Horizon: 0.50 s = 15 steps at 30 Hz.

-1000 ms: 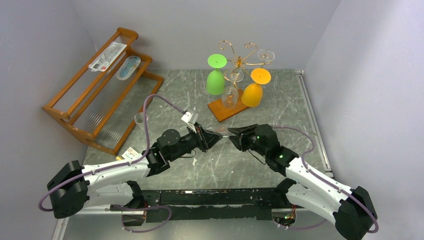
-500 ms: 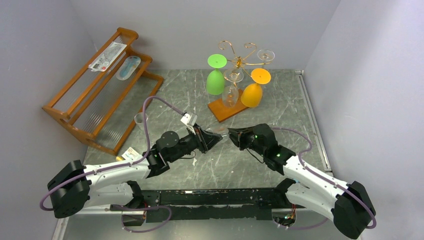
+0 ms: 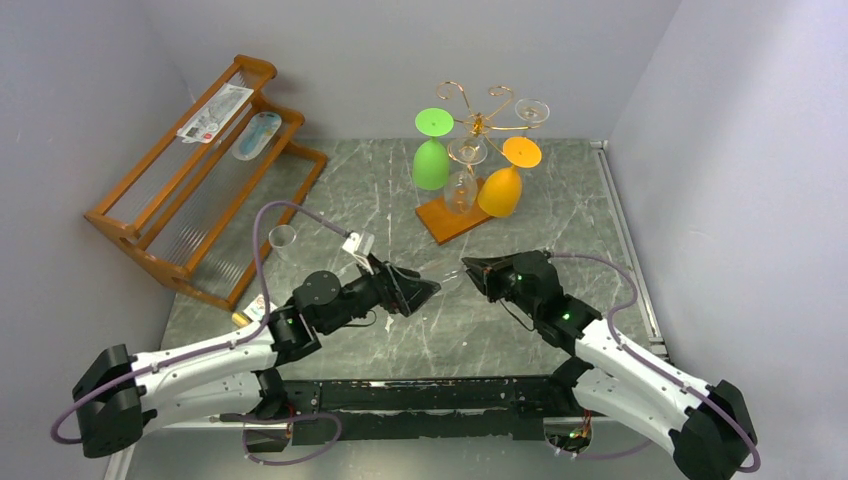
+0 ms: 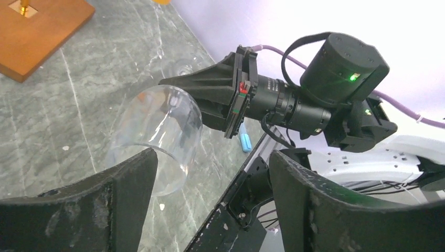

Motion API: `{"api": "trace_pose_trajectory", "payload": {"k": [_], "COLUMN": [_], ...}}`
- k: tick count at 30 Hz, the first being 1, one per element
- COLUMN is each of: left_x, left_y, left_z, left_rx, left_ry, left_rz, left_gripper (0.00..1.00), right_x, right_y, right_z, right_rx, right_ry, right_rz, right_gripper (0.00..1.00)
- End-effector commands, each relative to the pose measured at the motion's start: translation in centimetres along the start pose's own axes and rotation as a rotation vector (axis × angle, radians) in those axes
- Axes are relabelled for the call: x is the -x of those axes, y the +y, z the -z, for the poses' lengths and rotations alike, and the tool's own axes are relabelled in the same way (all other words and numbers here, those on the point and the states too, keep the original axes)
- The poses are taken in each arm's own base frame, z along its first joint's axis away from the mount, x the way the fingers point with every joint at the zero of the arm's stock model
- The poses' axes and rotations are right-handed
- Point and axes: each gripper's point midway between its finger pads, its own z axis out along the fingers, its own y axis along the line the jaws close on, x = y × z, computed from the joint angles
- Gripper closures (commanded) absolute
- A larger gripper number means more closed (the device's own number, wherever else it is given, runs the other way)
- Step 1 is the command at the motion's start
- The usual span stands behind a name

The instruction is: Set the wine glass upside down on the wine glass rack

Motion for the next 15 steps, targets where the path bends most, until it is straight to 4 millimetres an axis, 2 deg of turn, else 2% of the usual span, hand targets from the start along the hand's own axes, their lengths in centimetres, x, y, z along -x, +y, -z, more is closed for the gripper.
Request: {"api": "trace_pose_trajectory", "payload": {"k": [1, 3, 7, 12, 15], "left_x": [2.1, 2.7, 4.2, 5.3, 5.3], "left_y": [0.1, 0.1, -0.2, -1.1, -1.9], "left_z": [1.2, 1.7, 2.3, 1.9, 1.3], "left_rx": [0.047, 0.06, 0.092, 0.094, 0.076], "left_ry": [-0.072, -0.088, -0.113, -0.109, -0.088], "left_rz": [0.019, 0.019, 0.004, -0.022, -0.013], "left_gripper": [0.16, 0.13, 0.09, 0.08, 0.08], "right_x": [1.1, 1.5, 2.4, 3.0, 2.4], "right_y": [-2.5, -2.7, -2.3, 0.7, 2.9], "right_z": [0.0, 0.0, 0.3, 2.0, 3.8], "right_rx": [-0.022, -0.004, 0.058, 0.247, 0.414], "right_ry": [-0.047, -0.065, -0.109, -0.182, -0.208], "right_rz": [0.155, 0.22, 0.455, 0.728, 0.917], "right_gripper": [1.0, 1.0, 1.0, 1.0, 1.0]}}
